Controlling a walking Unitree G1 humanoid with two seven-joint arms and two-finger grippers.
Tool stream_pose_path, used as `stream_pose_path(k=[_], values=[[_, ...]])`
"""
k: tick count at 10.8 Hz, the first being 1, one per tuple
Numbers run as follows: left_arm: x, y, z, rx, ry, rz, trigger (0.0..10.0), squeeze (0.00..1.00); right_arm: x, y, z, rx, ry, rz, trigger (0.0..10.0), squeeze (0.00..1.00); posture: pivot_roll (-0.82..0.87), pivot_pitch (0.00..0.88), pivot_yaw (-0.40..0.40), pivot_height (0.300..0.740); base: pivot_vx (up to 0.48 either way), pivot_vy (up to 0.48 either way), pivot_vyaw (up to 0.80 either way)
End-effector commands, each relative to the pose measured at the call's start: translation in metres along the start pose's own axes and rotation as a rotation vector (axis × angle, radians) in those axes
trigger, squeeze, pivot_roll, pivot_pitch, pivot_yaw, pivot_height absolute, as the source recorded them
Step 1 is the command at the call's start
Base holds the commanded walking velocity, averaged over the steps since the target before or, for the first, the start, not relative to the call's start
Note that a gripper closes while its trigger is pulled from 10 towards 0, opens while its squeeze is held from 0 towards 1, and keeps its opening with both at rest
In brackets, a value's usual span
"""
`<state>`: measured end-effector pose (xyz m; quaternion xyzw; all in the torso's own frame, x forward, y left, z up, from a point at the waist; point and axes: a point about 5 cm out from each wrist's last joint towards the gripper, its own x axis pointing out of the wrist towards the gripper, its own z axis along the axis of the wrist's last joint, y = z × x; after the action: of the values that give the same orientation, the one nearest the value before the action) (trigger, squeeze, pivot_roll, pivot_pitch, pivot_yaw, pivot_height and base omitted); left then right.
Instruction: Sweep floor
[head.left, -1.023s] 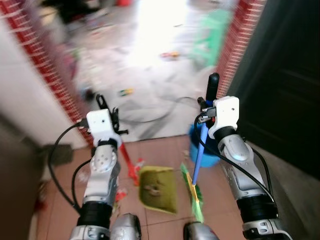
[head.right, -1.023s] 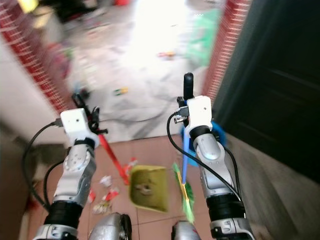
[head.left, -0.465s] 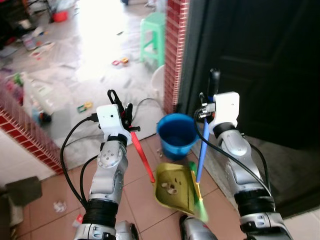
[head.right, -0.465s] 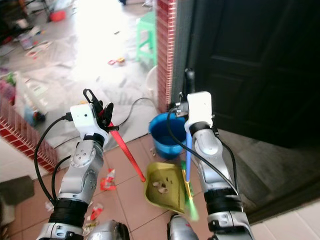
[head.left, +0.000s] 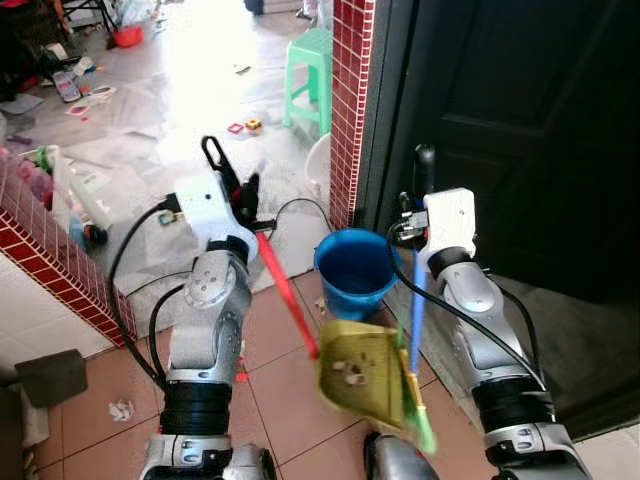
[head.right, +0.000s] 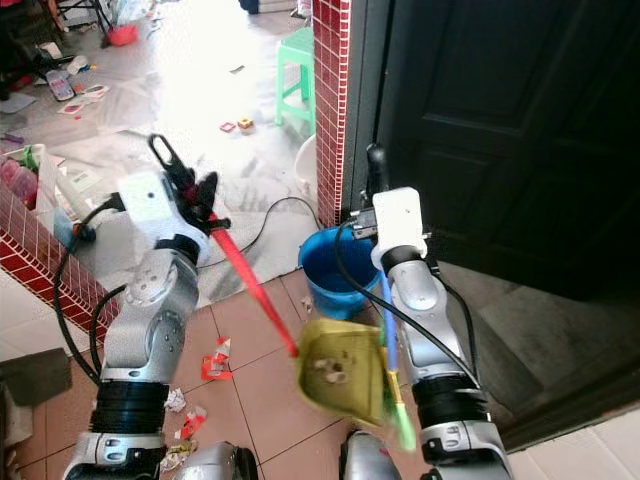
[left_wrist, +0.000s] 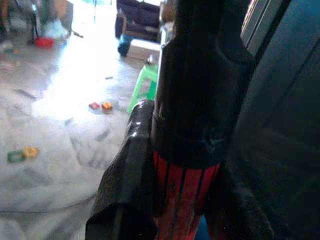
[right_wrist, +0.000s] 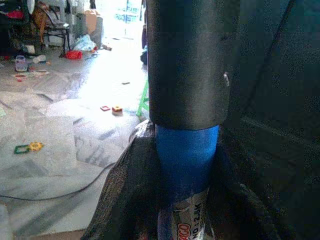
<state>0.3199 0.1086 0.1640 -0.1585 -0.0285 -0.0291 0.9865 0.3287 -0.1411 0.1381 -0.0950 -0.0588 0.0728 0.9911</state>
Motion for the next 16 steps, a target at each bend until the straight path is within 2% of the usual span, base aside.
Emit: stream_pose_path(k=[1,2,3,4,5,6,7,8,10,12,13,14,15,16], values=[[0.001,-0.018,0.025,-0.124,-0.074,-0.115,10.0,0.00,0.001,0.005,-0.004,0.027,0.017,0.015,10.0,0.00,-0.11,0.046,0.071,0.740,0.000,0.000,0.00],[0.000,-0.024,0.024,-0.123,-0.028,-0.179,10.0,0.00,0.000,0.004,-0.006,0.019,0.029,0.019,10.0,0.00,-0.11,0.049,0.071,0.740,0.000,0.000,0.00],[-0.002,-0.027,0.028,-0.122,-0.032,-0.206,10.0,0.00,0.000,0.003,-0.008,0.018,0.034,0.018,10.0,0.00,-0.10,0.048,0.068,0.740,0.000,0.000,0.00],[-0.005,-0.040,0.037,-0.167,-0.032,-0.277,10.0,0.00,0.001,0.003,-0.009,0.013,0.037,0.023,10.0,0.00,-0.10,0.045,0.067,0.740,0.000,0.000,0.00],[-0.004,-0.043,0.043,-0.209,-0.034,-0.285,10.0,0.00,0.002,0.004,-0.009,0.008,0.037,0.030,10.0,0.00,-0.10,0.045,0.067,0.740,0.000,0.000,0.00],[-0.002,-0.046,0.058,-0.240,-0.070,-0.296,10.0,0.00,0.001,0.004,-0.014,-0.053,0.062,0.044,10.0,0.00,-0.10,0.044,0.067,0.740,0.000,0.000,0.00],[0.000,-0.045,0.073,-0.238,-0.120,-0.289,10.0,0.00,-0.001,-0.006,-0.020,-0.107,0.088,-0.023,10.0,0.00,-0.10,0.044,0.066,0.740,0.000,0.000,0.00],[0.004,-0.038,0.086,-0.224,-0.162,-0.266,10.0,0.00,-0.001,-0.017,-0.017,-0.133,0.056,-0.080,10.0,0.00,-0.10,0.045,0.066,0.740,0.000,0.000,0.00],[0.009,-0.027,0.102,-0.206,-0.226,-0.209,10.0,0.00,-0.002,-0.021,-0.013,-0.149,0.015,-0.101,10.0,0.00,-0.10,0.044,0.065,0.740,0.000,0.000,0.00],[0.019,-0.005,0.122,-0.098,-0.335,-0.070,10.0,0.00,-0.003,-0.015,-0.017,-0.145,0.020,-0.093,10.0,0.00,-0.10,0.043,0.065,0.740,0.000,0.000,0.00],[0.022,0.004,0.126,-0.009,-0.375,-0.026,10.0,0.00,-0.004,-0.012,-0.017,-0.138,0.016,-0.084,10.0,0.00,-0.10,0.043,0.068,0.740,0.000,0.000,0.00],[0.028,0.020,0.128,0.027,-0.390,0.065,10.0,0.00,-0.004,-0.009,-0.017,-0.126,0.012,-0.069,10.0,0.00,-0.10,0.043,0.070,0.740,0.000,0.000,0.00],[0.033,0.027,0.128,0.097,-0.399,0.096,10.0,0.00,-0.005,-0.008,-0.017,-0.123,0.011,-0.064,10.0,0.00,-0.10,0.044,0.072,0.740,0.000,0.000,0.00],[0.040,0.032,0.124,0.125,-0.404,0.111,10.0,0.00,-0.006,-0.010,-0.015,-0.133,-0.007,-0.082,10.0,0.00,-0.11,0.047,0.074,0.740,0.000,0.000,0.00]])
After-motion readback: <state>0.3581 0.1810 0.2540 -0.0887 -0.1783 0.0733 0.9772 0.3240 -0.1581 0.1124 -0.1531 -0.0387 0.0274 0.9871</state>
